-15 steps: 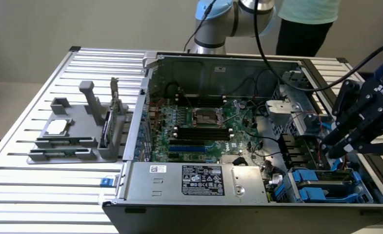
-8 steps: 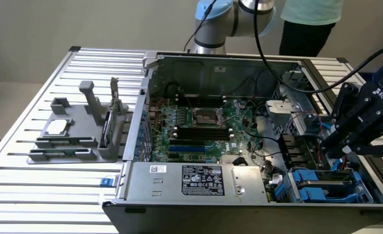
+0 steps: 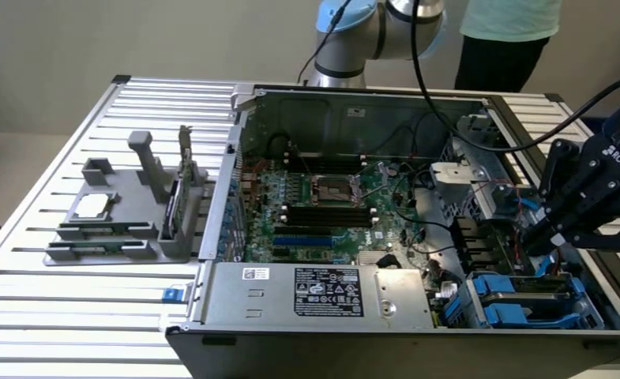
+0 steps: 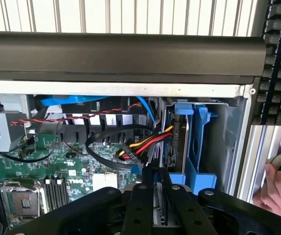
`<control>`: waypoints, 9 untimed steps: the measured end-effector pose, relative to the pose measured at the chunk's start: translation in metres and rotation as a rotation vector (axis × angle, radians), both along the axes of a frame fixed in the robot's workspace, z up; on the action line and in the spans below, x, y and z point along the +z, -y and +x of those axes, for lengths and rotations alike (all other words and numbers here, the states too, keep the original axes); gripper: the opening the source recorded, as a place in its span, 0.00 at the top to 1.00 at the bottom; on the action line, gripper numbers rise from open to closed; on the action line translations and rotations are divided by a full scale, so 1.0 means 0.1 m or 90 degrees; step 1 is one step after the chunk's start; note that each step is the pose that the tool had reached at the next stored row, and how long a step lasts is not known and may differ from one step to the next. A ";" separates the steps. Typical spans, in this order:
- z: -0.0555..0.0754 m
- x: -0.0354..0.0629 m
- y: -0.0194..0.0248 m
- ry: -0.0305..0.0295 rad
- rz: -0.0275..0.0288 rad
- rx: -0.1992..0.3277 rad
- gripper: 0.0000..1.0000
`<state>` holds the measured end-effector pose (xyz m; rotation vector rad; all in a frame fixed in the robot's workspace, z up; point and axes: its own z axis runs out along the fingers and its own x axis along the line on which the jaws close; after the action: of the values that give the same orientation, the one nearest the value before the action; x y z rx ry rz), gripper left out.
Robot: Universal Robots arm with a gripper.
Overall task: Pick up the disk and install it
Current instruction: 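Insert the second disk wire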
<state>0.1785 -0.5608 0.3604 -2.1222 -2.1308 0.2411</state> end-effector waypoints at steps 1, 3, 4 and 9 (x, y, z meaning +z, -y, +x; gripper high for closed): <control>0.00 -0.003 0.005 0.0000 -0.0001 0.000 0.83; 0.00 -0.013 0.019 0.0000 0.0000 0.000 0.83; -0.01 -0.018 0.027 0.0000 -0.0001 0.000 0.83; -0.01 -0.048 0.069 0.0000 -0.0001 0.000 0.83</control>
<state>0.1772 -0.5677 0.3557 -2.1224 -2.1307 0.2413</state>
